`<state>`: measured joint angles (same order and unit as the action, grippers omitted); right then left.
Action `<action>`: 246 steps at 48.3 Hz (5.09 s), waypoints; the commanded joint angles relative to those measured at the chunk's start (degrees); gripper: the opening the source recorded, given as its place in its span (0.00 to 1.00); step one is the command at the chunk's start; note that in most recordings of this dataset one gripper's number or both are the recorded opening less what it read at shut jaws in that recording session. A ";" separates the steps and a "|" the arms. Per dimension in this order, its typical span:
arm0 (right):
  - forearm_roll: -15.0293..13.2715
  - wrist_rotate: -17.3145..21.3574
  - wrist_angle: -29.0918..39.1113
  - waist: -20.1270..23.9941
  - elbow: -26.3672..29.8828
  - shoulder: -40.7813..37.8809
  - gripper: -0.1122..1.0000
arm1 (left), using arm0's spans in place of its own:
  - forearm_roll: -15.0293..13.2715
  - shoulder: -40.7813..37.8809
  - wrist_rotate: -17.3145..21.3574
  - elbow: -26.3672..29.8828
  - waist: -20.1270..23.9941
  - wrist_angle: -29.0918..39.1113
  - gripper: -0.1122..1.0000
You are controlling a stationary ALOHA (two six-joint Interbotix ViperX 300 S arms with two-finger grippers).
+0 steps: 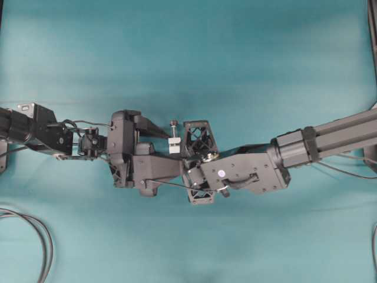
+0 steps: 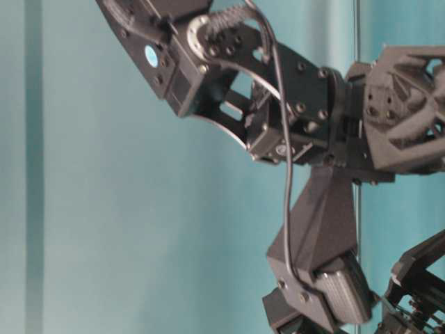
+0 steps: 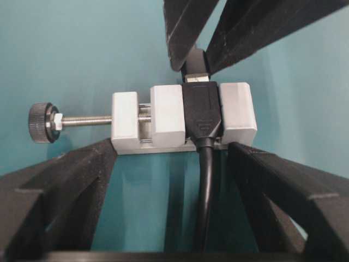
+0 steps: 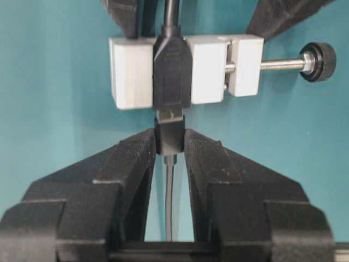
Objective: Insert the USB cable into the female connector supported by the left arm.
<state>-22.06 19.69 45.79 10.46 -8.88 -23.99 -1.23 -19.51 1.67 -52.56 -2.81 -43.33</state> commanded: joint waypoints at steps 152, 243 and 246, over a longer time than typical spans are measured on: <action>-1.05 23.03 -46.67 -13.71 -45.79 52.65 0.81 | -1.93 54.76 -3.16 -21.80 3.78 17.40 0.95; -1.05 7.12 -46.93 -15.38 -76.03 89.30 0.77 | -1.49 79.10 -2.46 -35.51 1.32 34.10 0.95; -1.05 7.12 -46.93 -15.38 -76.03 89.30 0.77 | -1.49 79.10 -2.46 -35.51 1.32 34.10 0.95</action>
<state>-23.03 26.81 -1.05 -4.92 -85.69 65.48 -2.99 59.85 -0.97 -88.77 -1.49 -8.70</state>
